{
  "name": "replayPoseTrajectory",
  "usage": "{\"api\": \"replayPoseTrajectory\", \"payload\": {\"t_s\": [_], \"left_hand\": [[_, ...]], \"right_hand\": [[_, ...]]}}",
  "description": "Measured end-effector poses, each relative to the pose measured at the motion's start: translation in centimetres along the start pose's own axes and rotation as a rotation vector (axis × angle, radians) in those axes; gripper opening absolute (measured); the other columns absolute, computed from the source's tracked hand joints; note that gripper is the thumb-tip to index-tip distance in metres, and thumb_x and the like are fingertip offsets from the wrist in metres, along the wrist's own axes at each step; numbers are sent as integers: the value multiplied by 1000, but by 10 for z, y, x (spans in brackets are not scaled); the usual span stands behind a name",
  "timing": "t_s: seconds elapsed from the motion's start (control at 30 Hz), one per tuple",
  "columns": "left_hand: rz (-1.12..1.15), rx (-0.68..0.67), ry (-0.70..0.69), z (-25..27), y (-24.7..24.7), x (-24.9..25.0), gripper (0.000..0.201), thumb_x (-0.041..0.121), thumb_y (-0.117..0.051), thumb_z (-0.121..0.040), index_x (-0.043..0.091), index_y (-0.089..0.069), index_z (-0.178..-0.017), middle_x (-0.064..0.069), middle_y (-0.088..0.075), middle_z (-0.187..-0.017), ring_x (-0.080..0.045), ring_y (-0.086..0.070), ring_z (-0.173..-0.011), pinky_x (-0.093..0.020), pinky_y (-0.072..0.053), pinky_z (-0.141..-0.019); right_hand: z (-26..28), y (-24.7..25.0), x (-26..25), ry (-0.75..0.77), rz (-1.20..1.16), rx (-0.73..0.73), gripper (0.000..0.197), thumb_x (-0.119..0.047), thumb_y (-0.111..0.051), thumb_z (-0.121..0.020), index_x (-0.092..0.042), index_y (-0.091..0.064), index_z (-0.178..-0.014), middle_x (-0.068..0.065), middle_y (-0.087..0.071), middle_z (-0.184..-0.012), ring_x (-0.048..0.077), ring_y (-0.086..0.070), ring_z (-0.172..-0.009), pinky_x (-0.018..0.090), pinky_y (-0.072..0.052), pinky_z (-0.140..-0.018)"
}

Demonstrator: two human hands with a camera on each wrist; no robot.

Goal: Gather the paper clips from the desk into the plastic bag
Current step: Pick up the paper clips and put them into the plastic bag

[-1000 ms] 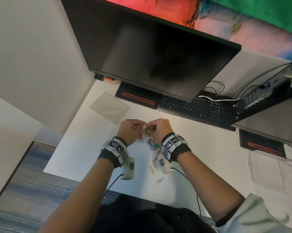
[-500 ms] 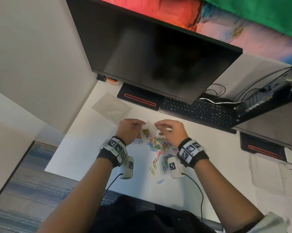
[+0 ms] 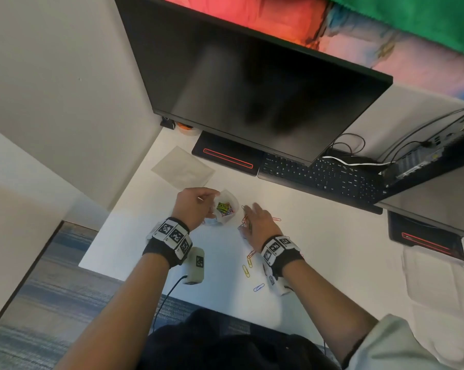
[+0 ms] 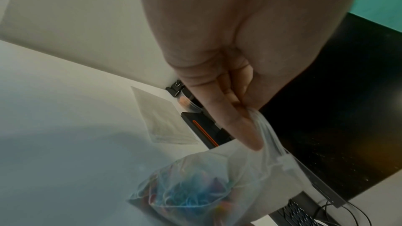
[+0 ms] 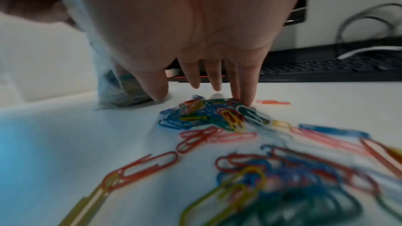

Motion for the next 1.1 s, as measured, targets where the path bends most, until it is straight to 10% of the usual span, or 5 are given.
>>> {"api": "replayPoseTrajectory", "payload": {"t_s": [0.17, 0.33, 0.57, 0.8, 1.1], "left_hand": [[-3, -4, 8, -1, -1, -4, 19, 13, -58, -95, 17, -76, -99, -3, -69, -76, -14, -70, -60, -42, -63, -67], [10, -1, 0, 1, -3, -4, 19, 11, -57, -96, 14, -76, -100, -7, -68, -77, -17, -68, -62, -32, -63, -65], [29, -31, -12, 3, -16, -2, 17, 12, -59, -96, 11, -76, -100, -8, -68, -73, -20, -67, -64, -29, -62, -62], [10, -65, -11, 5, -36, 9, 21, 4, -55, -95, 12, -74, -98, -10, -66, -69, -18, -66, -58, -37, -63, -70], [-20, -96, -42, 5, -46, 15, 18, 4, -59, -92, 8, -77, -93, -1, -65, -64, -22, -64, -59, -41, -63, -64]], "right_hand": [[-2, -14, -17, 169, 193, -56, 40, -18, -52, -91, -14, -44, -131, 9, -39, -136, 31, -47, -114, 40, -53, -85], [-2, -8, 3, 189, 165, -25, 33, 3, -53, -87, -10, -66, -115, 8, -60, -117, 24, -60, -104, 25, -47, -91], [19, 44, 74, -431, -797, 215, 10, -11, -76, -80, -15, -78, -88, 3, -76, -86, 13, -72, -73, 24, -59, -74], [21, 59, 11, -333, -1675, 20, 24, 3, -68, -82, 4, -68, -106, 16, -73, -103, 25, -71, -96, 28, -57, -87], [7, 77, -30, -123, -616, 224, 22, -3, -63, -81, -15, -79, -89, 2, -74, -78, 12, -63, -68, 10, -47, -63]]}}
Point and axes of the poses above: each hand's wrist, its own z-axis away from the middle knuckle, its own y-axis out of the back of the hand, x = y × z, the point moved 9 cm from there along -z, towards the middle knuckle
